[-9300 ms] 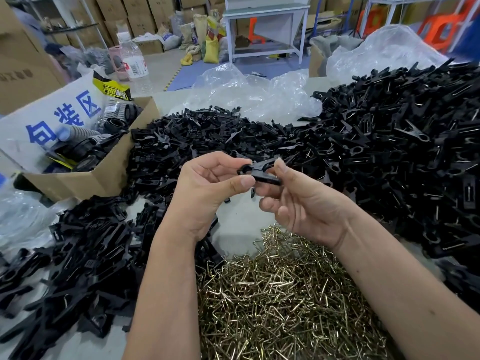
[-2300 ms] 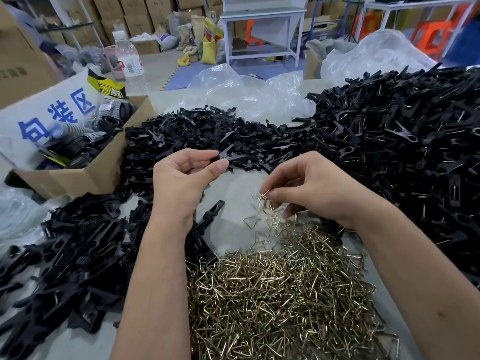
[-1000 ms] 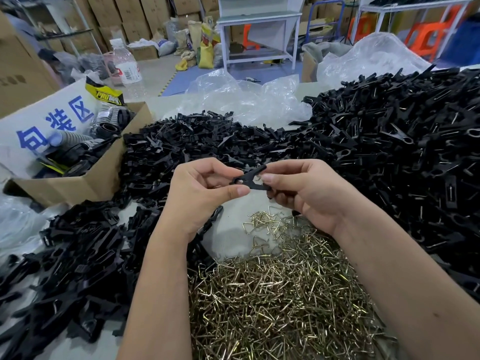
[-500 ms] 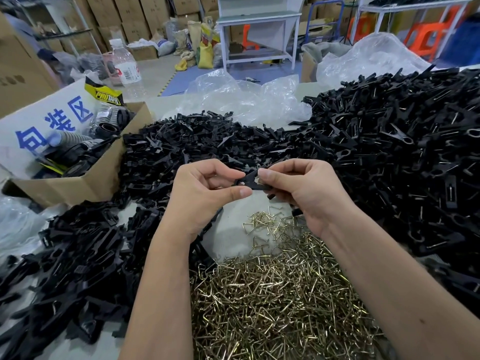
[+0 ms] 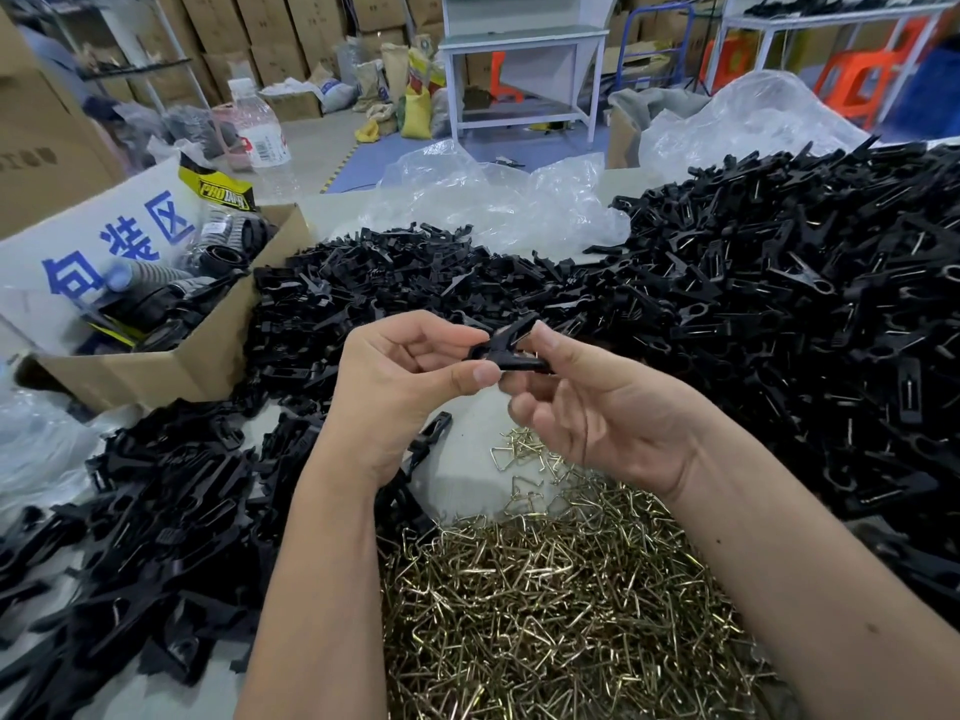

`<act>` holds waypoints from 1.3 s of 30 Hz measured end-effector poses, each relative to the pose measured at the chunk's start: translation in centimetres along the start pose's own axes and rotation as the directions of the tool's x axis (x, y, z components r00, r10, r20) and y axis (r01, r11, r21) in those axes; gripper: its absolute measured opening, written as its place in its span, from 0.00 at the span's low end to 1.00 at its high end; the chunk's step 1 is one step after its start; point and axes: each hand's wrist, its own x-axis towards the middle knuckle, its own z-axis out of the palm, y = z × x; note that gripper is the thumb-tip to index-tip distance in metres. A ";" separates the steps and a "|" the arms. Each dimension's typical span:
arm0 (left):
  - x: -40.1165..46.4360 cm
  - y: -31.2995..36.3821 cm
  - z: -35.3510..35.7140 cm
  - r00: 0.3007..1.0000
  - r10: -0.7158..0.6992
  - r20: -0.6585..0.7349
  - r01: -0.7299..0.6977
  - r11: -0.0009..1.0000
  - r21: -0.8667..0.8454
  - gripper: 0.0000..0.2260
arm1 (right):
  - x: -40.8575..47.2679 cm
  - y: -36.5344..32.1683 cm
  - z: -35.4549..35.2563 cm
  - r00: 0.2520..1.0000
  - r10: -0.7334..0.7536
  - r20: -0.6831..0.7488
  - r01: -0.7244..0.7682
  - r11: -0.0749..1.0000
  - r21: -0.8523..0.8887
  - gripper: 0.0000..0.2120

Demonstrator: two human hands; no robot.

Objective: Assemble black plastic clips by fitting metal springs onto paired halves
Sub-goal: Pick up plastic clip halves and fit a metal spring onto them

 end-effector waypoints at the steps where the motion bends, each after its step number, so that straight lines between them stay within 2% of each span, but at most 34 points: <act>1: 0.0 0.0 0.1 1.000 0.003 0.011 -0.003 1.000 -0.014 0.13 | -0.1 0.0 0.0 0.997 0.024 0.074 -0.026 0.999 0.019 0.20; 3: 0.0 0.0 0.2 1.000 -0.011 0.008 0.012 0.999 -0.039 0.17 | -0.3 -0.1 -0.1 0.978 0.033 0.206 -0.047 0.997 0.066 0.22; 5: 0.0 0.0 0.1 1.000 -0.015 0.010 0.015 0.999 -0.049 0.22 | -0.4 -0.2 -0.1 0.960 0.031 0.279 -0.080 0.982 0.169 0.24; 8: -0.1 0.0 -0.1 1.000 -0.005 0.022 0.006 1.000 -0.018 0.24 | -0.1 -0.1 -0.1 0.960 0.042 0.277 -0.131 0.942 0.310 0.17; 11: -0.1 -0.2 -0.2 1.000 0.014 0.011 -0.014 1.000 0.016 0.24 | 0.0 -0.1 0.0 0.963 0.040 0.266 -0.124 0.942 0.310 0.14; 18: -0.1 -0.1 0.2 0.999 0.031 0.009 -0.032 0.997 0.072 0.22 | -0.4 -0.6 -0.3 0.980 0.045 0.195 -0.098 0.958 0.270 0.13; 24: 0.1 -0.3 0.2 0.998 0.061 -0.007 -0.059 0.988 0.141 0.24 | -0.3 -0.4 -0.5 0.981 0.037 0.189 -0.086 0.962 0.258 0.12; 27: 0.0 -0.2 0.2 0.999 0.031 0.013 -0.032 0.988 0.152 0.20 | -0.4 -0.4 -0.7 0.987 -0.016 0.160 -0.008 0.990 0.143 0.12; 29: 0.0 0.0 -0.2 0.998 0.000 -0.063 0.017 0.963 0.268 0.16 | -0.3 -0.9 -0.6 0.989 -0.118 0.092 0.123 0.991 -0.051 0.11; 31: 0.1 0.2 -1.1 0.981 -0.027 -0.190 0.118 0.865 0.488 0.16 | -0.2 -1.5 -0.7 0.953 -0.293 -0.071 0.245 0.889 -0.386 0.10; 32: 0.1 0.3 -1.6 0.973 -0.043 -0.225 0.174 0.779 0.602 0.17 | -0.2 -1.7 -0.9 0.902 -0.401 -0.162 0.256 0.798 -0.545 0.09; 34: 0.0 0.8 -2.4 0.966 -0.125 -0.227 0.256 0.584 0.771 0.16 | -0.2 -1.8 -1.4 0.739 -0.596 -0.314 0.199 0.639 -0.743 0.12; 35: -0.1 1.1 -2.6 0.955 -0.203 -0.216 0.291 0.515 0.806 0.16 | -0.2 -1.7 -1.8 0.663 -0.662 -0.349 0.144 0.570 -0.809 0.17; 36: -0.1 1.4 -2.7 0.935 -0.291 -0.203 0.324 0.467 0.823 0.16 | -0.1 -1.6 -2.2 0.621 -0.703 -0.348 0.074 0.494 -0.866 0.24; 38: -0.3 1.7 -2.8 0.882 -0.432 -0.187 0.367 0.382 0.848 0.18 | 0.0 -1.1 -2.5 0.604 -0.737 -0.303 -0.058 0.339 -0.939 0.34; 39: -0.3 1.7 -2.8 0.864 -0.469 -0.184 0.369 0.340 0.865 0.18 | 0.1 -0.8 -2.4 0.591 -0.760 -0.270 -0.108 0.257 -0.960 0.35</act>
